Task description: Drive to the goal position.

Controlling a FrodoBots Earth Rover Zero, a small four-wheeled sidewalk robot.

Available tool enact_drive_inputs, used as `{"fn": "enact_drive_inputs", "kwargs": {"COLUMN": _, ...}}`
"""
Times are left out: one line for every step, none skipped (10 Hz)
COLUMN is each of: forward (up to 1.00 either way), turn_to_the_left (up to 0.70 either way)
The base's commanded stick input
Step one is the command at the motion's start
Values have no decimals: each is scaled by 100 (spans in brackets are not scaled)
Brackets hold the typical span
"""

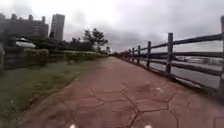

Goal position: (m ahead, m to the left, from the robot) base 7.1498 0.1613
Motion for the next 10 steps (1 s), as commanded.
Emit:
{"fn": "enact_drive_inputs", "kwargs": {"forward": 70, "turn_to_the_left": 0}}
{"fn": "enact_drive_inputs", "kwargs": {"forward": 70, "turn_to_the_left": 0}}
{"fn": "enact_drive_inputs", "kwargs": {"forward": 70, "turn_to_the_left": 0}}
{"fn": "enact_drive_inputs", "kwargs": {"forward": 70, "turn_to_the_left": -5}}
{"fn": "enact_drive_inputs", "kwargs": {"forward": 70, "turn_to_the_left": -28}}
{"fn": "enact_drive_inputs", "kwargs": {"forward": 70, "turn_to_the_left": -35}}
{"fn": "enact_drive_inputs", "kwargs": {"forward": 70, "turn_to_the_left": -35}}
{"fn": "enact_drive_inputs", "kwargs": {"forward": 70, "turn_to_the_left": -35}}
{"fn": "enact_drive_inputs", "kwargs": {"forward": 70, "turn_to_the_left": -35}}
{"fn": "enact_drive_inputs", "kwargs": {"forward": 70, "turn_to_the_left": -35}}
